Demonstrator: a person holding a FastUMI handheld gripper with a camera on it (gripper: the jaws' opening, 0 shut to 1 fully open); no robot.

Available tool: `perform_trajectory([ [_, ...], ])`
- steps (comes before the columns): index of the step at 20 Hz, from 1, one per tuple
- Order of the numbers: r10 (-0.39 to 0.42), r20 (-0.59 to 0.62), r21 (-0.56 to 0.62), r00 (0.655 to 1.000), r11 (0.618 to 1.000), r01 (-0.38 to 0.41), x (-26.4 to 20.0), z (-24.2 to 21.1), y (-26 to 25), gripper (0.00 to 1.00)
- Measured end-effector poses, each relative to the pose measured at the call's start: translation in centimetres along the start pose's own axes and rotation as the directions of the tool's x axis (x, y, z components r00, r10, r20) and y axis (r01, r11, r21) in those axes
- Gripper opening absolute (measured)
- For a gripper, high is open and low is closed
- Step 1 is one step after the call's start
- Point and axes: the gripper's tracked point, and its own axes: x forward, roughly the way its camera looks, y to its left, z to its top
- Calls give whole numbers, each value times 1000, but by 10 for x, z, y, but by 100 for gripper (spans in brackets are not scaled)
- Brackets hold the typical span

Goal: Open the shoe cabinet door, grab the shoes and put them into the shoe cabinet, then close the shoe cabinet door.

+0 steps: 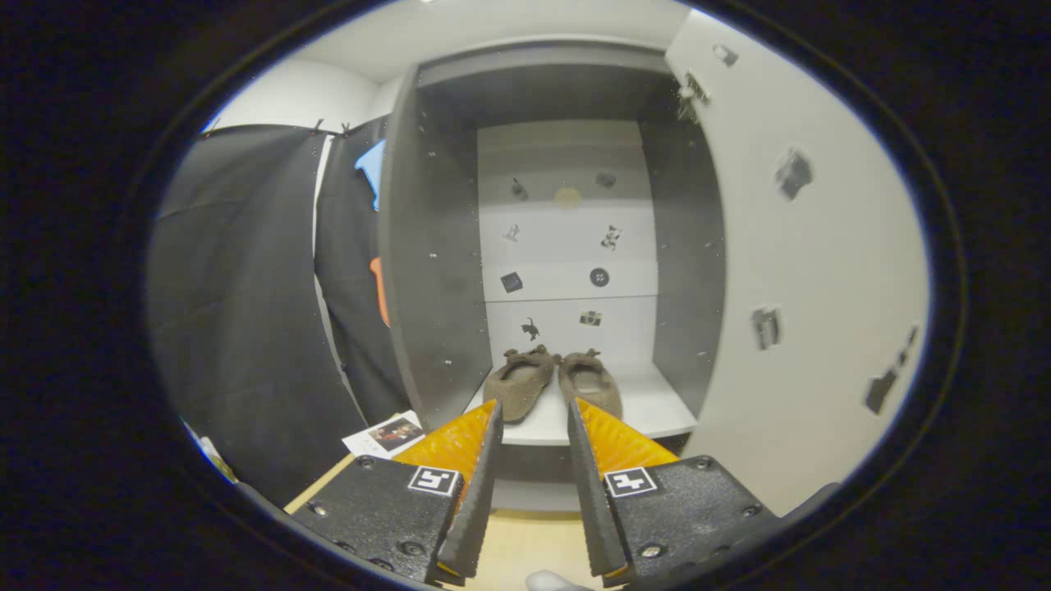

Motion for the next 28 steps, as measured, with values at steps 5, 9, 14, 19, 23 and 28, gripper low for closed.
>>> perform_trajectory([
  [5,38,44,2,998,999,-38,-116,-1,6,99],
  [9,29,59,5,998,1000,-29,-194,-5,-20,99],
  [14,-45,90,3,995,999,45,-258,-11,-97,99],
  [19,-139,93,-4,986,990,140,-281,-11,-192,99],
  [23,-166,84,5,983,986,166,-268,-6,-257,99],
  [28,-100,37,78,994,992,97,-219,-9,-301,99],
])
